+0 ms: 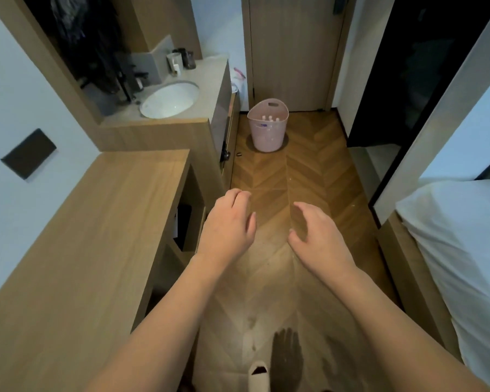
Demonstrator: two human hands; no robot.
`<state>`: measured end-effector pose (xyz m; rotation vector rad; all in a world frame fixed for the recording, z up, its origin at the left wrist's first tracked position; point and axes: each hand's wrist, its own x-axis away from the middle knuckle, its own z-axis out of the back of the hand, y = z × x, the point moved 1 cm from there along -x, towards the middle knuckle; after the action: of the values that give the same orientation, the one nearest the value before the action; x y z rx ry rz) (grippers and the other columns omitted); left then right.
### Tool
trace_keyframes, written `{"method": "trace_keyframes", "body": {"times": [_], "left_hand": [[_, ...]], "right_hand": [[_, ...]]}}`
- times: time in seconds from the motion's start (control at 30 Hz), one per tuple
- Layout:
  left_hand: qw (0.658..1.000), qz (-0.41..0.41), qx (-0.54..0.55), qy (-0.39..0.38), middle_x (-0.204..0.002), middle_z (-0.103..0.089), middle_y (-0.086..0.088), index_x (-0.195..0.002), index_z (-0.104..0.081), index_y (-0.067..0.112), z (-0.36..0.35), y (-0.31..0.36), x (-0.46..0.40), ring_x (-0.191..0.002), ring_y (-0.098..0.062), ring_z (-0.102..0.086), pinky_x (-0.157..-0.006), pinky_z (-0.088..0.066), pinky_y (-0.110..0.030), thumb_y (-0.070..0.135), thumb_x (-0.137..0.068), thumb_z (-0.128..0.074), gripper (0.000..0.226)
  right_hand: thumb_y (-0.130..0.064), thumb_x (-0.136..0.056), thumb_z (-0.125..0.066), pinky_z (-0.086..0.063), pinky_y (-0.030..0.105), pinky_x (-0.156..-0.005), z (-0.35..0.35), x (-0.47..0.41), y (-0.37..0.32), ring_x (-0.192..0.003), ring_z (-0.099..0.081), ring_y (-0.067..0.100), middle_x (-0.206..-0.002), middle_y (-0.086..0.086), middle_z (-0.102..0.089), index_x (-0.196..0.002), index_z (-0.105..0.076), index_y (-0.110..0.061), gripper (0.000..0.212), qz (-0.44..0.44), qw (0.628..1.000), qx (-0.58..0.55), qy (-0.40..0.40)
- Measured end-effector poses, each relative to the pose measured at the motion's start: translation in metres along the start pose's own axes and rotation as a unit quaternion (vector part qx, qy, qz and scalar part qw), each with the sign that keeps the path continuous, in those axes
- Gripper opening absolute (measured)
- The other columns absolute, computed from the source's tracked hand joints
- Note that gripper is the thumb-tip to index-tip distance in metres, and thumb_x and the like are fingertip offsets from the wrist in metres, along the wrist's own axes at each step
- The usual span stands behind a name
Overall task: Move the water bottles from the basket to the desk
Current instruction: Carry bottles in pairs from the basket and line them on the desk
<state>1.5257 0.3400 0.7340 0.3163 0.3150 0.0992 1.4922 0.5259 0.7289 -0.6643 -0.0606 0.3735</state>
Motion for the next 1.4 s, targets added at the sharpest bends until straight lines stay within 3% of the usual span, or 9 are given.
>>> {"method": "trace_keyframes", "body": {"times": [0.53, 0.7, 1.0, 1.23, 1.4], "left_hand": [[0.999, -0.002, -0.021, -0.037, -0.137, -0.049, -0.003, -0.136, -0.050, 0.014, -0.135, -0.030, -0.390, -0.124, -0.018, -0.049, -0.103, -0.038, -0.026, 0.033, -0.097, -0.053, 0.043], [1.000, 0.012, 0.004, -0.010, -0.135, -0.050, 0.000, -0.135, -0.050, 0.016, -0.158, -0.034, -0.511, -0.121, -0.015, -0.050, -0.099, -0.037, -0.022, 0.032, -0.096, -0.053, 0.042], [0.999, 0.019, 0.028, -0.027, -0.134, -0.050, -0.001, -0.133, -0.051, 0.015, -0.234, -0.099, -0.713, -0.120, -0.017, -0.050, -0.100, -0.044, -0.030, 0.030, -0.095, -0.054, 0.042], [0.999, 0.012, 0.037, -0.017, -0.131, -0.052, 0.000, -0.131, -0.051, 0.017, -0.260, -0.142, -0.891, -0.117, -0.015, -0.051, -0.094, -0.043, -0.026, 0.029, -0.095, -0.053, 0.038], [0.997, 0.025, 0.042, -0.064, -0.133, -0.050, 0.002, -0.134, -0.050, 0.018, -0.310, -0.164, -0.973, -0.120, -0.013, -0.050, -0.097, -0.042, -0.025, 0.029, -0.096, -0.053, 0.040]], "right_hand": [[-0.027, -0.095, -0.058, -0.034, 0.036, -0.116, 0.028, -0.390, 0.126, -0.139, -0.037, 0.017, -0.152, -0.001, -0.040, -0.151, -0.033, -0.023, 0.061, -0.054, 0.998, -0.035, -0.018], [-0.024, -0.094, -0.059, -0.034, 0.037, -0.116, 0.045, -0.504, 0.146, -0.139, -0.037, 0.016, -0.152, -0.002, -0.041, -0.150, -0.035, -0.023, 0.061, -0.051, 0.998, -0.027, -0.024], [-0.027, -0.095, -0.059, -0.038, 0.038, -0.114, 0.028, -0.726, 0.174, -0.139, -0.039, 0.018, -0.153, -0.001, -0.040, -0.150, -0.036, -0.025, 0.060, -0.077, 0.996, -0.026, -0.024], [-0.029, -0.095, -0.060, -0.039, 0.036, -0.111, 0.037, -0.894, 0.180, -0.138, -0.040, 0.014, -0.151, -0.006, -0.042, -0.148, -0.037, -0.028, 0.058, -0.073, 0.997, -0.021, -0.017], [-0.026, -0.095, -0.058, -0.035, 0.032, -0.113, 0.028, -0.990, 0.216, -0.137, -0.040, 0.014, -0.151, -0.004, -0.043, -0.148, -0.038, -0.025, 0.056, -0.086, 0.995, -0.023, -0.051]]}}
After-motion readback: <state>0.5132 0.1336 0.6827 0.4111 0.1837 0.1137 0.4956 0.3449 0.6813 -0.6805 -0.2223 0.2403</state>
